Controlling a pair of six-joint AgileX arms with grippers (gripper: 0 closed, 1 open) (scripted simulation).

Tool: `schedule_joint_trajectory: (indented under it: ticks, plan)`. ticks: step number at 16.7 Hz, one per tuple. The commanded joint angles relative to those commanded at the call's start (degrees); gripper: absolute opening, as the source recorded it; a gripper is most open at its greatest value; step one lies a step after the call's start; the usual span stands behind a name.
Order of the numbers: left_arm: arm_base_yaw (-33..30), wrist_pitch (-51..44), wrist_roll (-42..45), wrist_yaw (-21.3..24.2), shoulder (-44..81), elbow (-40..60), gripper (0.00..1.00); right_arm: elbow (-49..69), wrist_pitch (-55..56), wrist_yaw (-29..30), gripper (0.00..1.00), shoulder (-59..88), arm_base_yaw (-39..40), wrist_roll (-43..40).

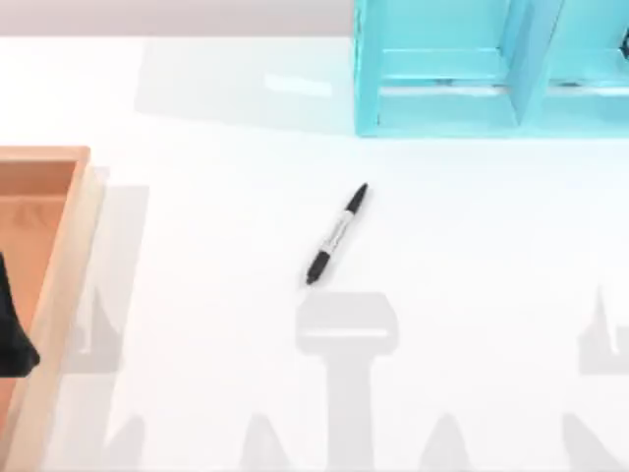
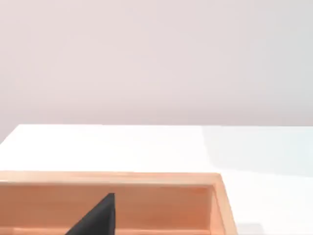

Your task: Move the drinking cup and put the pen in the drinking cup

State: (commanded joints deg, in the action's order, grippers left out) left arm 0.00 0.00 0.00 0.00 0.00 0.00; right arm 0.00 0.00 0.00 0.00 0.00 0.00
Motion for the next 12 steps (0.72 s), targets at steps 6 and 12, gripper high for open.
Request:
schedule_joint_trajectory:
  ticks: [6,12]
  plan:
    - [0.99,-5.4,1.07,-0.12,6.02,6.04,1.0,0.0,0.0,0.0,1.0,0.0,0.0,0.0]
    - [3.97,-25.02,4.74,-0.01,33.05,29.05,1.0,0.0,0.0,0.0,1.0,0.0,0.0,0.0]
